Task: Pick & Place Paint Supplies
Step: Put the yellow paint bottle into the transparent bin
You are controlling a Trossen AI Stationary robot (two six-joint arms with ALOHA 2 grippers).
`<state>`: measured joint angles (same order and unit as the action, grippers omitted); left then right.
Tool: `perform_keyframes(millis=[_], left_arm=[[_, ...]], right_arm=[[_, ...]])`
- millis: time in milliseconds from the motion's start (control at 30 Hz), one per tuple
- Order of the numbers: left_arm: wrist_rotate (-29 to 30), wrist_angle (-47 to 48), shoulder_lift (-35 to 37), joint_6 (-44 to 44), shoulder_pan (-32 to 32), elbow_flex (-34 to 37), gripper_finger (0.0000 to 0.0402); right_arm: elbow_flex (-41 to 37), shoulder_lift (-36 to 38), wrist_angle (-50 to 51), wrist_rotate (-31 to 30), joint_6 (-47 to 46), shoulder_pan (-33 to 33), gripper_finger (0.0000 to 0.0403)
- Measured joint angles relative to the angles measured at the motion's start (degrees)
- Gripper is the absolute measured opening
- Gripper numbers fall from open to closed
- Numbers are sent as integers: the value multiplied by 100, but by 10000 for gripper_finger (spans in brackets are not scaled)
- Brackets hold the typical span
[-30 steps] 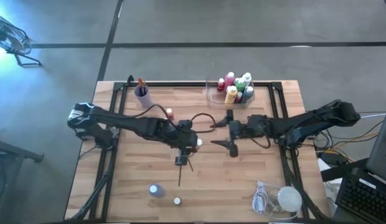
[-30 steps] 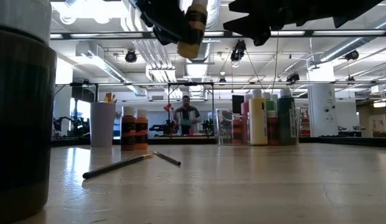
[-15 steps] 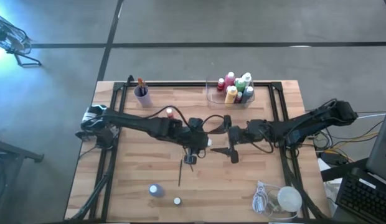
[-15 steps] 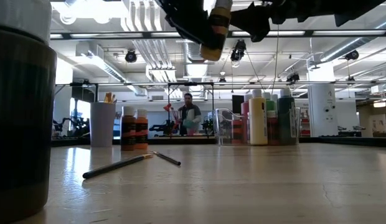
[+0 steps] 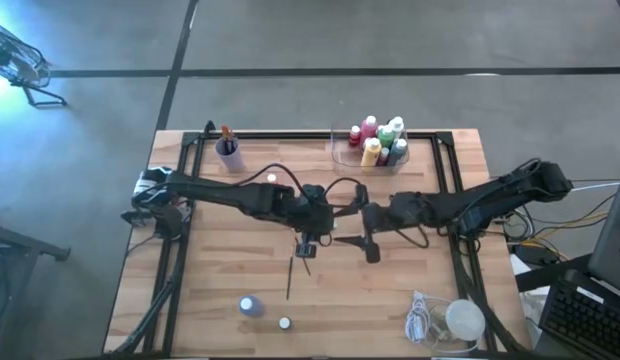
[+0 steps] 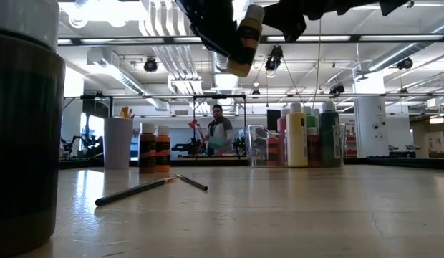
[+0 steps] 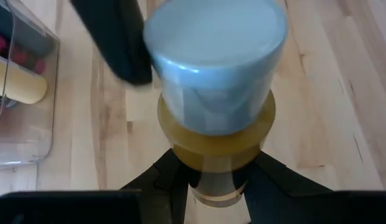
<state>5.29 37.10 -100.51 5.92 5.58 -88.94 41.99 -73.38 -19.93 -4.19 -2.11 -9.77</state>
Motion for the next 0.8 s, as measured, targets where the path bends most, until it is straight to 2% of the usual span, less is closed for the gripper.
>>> perform_keyframes(millis=[133, 333, 567, 800], left_arm=[[1, -2, 2, -4, 0, 1, 121], [3, 127, 0, -56, 0, 1, 121], [-124, 432, 1, -157, -4, -3, 121], [-414, 598, 0, -193, -13, -34, 121]], right_arm=[[269, -239, 372, -223, 81, 3, 273], [420, -439, 363, -482, 229, -1, 254], [741, -397, 1203, -490, -26, 1, 228], [1385, -697, 2114, -466, -94, 1, 229]])
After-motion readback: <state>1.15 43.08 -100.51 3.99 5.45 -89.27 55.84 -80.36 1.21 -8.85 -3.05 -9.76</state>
